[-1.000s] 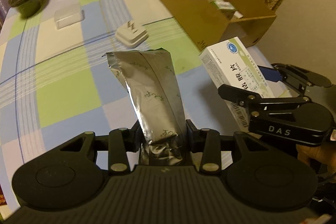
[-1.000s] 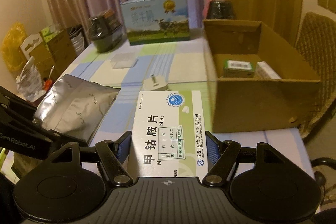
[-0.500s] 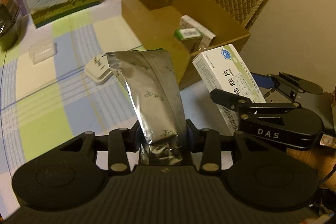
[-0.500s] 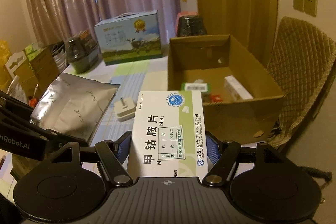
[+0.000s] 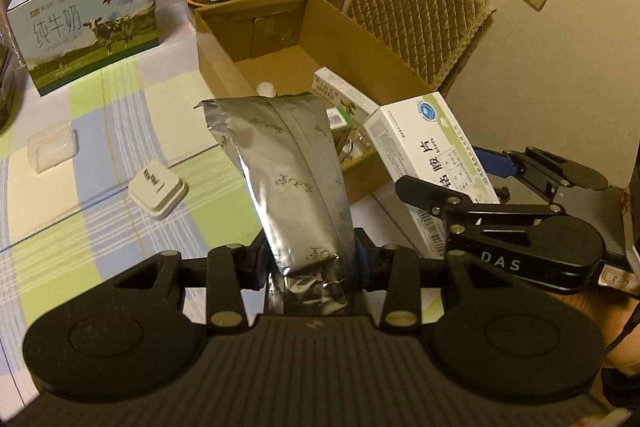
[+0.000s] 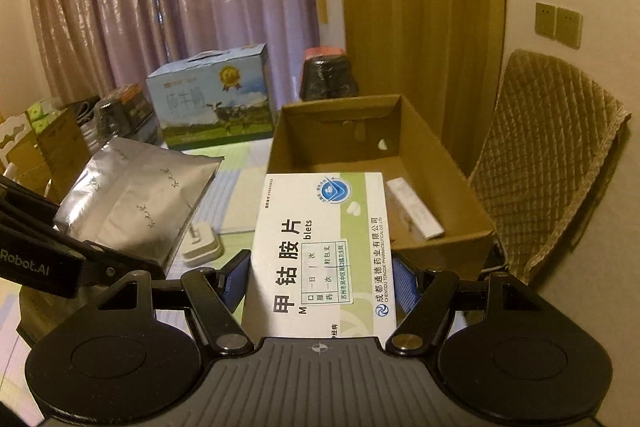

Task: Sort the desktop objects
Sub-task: 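Carry the medicine box and foil bag over the cardboard box with both tools, then open both grippers to drop the medicine box and foil bag into the box, then withdraw both tools from the cardboard box back over the table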

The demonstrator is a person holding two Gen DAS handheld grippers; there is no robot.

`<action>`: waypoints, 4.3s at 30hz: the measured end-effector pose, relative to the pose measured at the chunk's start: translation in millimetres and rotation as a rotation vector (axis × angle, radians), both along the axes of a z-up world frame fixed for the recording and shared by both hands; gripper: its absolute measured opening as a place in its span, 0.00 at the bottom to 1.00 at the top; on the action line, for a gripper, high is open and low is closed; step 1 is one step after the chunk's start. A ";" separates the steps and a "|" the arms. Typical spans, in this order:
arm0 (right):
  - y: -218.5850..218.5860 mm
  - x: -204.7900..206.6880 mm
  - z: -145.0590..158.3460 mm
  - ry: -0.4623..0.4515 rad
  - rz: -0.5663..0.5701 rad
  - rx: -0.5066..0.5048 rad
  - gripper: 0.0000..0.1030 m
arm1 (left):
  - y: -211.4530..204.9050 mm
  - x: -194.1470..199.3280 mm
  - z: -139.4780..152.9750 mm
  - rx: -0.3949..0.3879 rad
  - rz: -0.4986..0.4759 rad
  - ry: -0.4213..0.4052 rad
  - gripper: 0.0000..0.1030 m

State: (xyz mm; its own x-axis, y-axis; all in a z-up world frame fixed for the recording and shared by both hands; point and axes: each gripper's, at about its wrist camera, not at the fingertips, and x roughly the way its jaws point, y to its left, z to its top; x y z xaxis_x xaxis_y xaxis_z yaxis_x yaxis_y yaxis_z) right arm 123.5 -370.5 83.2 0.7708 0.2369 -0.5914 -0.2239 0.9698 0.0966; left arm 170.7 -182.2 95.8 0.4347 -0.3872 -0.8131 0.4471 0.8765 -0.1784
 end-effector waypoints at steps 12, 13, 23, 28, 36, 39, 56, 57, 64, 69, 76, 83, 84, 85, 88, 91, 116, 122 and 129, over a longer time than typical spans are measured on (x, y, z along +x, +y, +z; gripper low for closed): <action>-27.8 39.3 11.9 -0.027 -0.030 -0.008 0.66 | -31.3 36.7 6.0 -0.019 -0.015 -0.001 0.34; -29.5 42.9 12.4 -0.027 -0.030 -0.005 0.66 | -34.0 39.0 5.7 -0.018 -0.018 -0.002 0.34; -40.8 65.3 14.1 -0.030 -0.040 0.000 0.66 | -54.1 57.8 3.2 -0.015 -0.040 -0.001 0.34; -46.5 76.3 13.2 -0.024 -0.047 0.008 0.66 | -59.1 66.7 1.3 -0.014 -0.044 0.000 0.34; -56.8 103.0 17.9 -0.031 -0.069 0.012 0.66 | -66.8 95.8 8.4 -0.022 -0.027 -0.015 0.34; -60.1 116.6 18.2 -0.026 -0.070 0.017 0.66 | -70.2 109.8 11.5 -0.028 -0.017 -0.021 0.34; -69.2 169.3 -0.8 0.008 -0.088 0.007 0.66 | -86.1 185.3 -1.6 -0.072 0.068 -0.046 0.34; -69.1 170.9 -2.1 0.009 -0.090 0.006 0.66 | -86.8 188.8 -3.3 -0.073 0.071 -0.047 0.34; -69.5 184.0 -8.3 0.014 -0.092 -0.007 0.66 | -92.7 208.3 -10.0 -0.075 0.089 -0.067 0.34; -69.2 189.8 -12.4 0.019 -0.095 -0.009 0.66 | -95.6 215.5 -14.8 -0.075 0.100 -0.073 0.35; -66.8 190.5 -17.7 0.025 -0.089 -0.010 0.66 | -92.3 215.0 -21.1 -0.060 0.117 -0.085 0.40; -60.5 192.5 -19.7 0.025 -0.076 0.004 0.66 | -68.8 203.6 -21.3 -0.055 0.143 -0.094 0.42; -59.9 192.4 -19.1 0.018 -0.074 0.014 0.66 | -66.0 201.7 -20.4 -0.055 0.146 -0.097 0.42; -60.4 192.7 -18.2 0.010 -0.073 0.035 0.66 | -63.5 199.6 -19.4 -0.053 0.147 -0.100 0.42; -62.2 191.6 -14.2 0.005 -0.091 0.076 0.69 | -55.7 193.3 -15.6 -0.051 0.147 -0.111 0.42; -60.2 186.8 -9.6 -0.002 -0.092 0.064 0.69 | -47.4 185.8 -13.5 -0.051 0.153 -0.116 0.43; -0.9 64.6 17.1 0.000 0.001 0.079 0.98 | 32.2 45.6 -4.2 0.064 0.204 -0.166 0.82; 20.6 43.7 15.5 0.016 0.038 0.081 0.98 | 54.1 15.2 -1.6 0.079 0.227 -0.169 0.88; 42.4 23.3 11.6 0.039 0.075 0.096 0.98 | 79.3 -12.9 -6.4 0.081 0.252 -0.162 0.93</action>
